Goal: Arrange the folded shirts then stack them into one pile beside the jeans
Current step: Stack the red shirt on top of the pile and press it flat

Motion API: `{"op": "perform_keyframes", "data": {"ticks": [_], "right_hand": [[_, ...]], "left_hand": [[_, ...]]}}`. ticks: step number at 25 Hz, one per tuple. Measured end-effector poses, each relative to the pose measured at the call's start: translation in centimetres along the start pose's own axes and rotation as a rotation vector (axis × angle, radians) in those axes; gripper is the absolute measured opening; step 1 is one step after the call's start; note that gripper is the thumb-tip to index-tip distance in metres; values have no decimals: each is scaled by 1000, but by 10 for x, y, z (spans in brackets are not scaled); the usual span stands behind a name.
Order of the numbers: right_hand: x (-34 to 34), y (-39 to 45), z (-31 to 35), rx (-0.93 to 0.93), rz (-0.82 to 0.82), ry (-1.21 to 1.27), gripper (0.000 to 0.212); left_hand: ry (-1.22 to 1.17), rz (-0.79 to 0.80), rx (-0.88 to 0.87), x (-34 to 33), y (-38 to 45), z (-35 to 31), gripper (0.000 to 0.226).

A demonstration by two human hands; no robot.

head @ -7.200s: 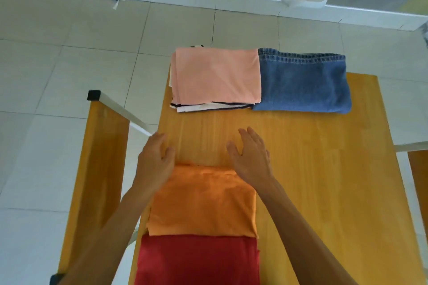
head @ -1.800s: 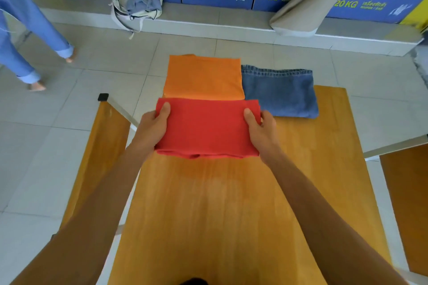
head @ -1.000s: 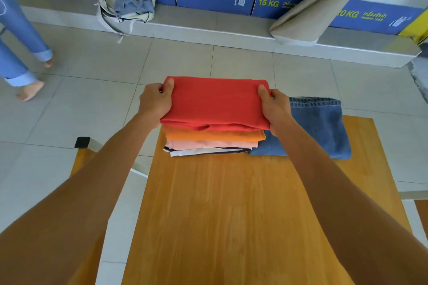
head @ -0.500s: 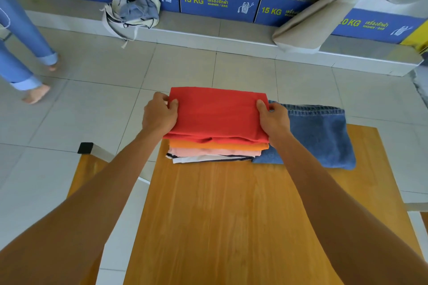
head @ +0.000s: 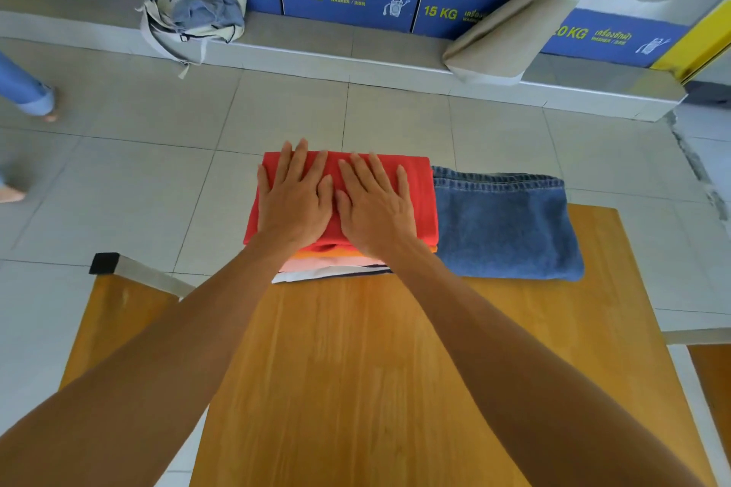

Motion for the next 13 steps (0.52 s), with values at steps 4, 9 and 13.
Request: {"op": "perform_keyframes", "data": {"ticks": [4, 9, 13], "right_hand": [[12, -1, -42, -220, 82, -3, 63], [16, 20, 13, -73, 26, 70, 59], [3, 1, -1, 4, 28, 47, 59]], "left_hand": [[-9, 20, 39, 0, -1, -6, 58], [41, 41, 20, -3, -2, 0, 60], [-27, 49, 37, -4, -1, 2, 57]]}}
Point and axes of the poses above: each hand's wrist, its own y-axis towards the middle knuckle, its own x-axis out of the back of the hand, z = x × y, the point moved 1 cm from there along y, towards the middle knuckle, and after that the axes turned 11 degrees about x, right-handed, at the moved point
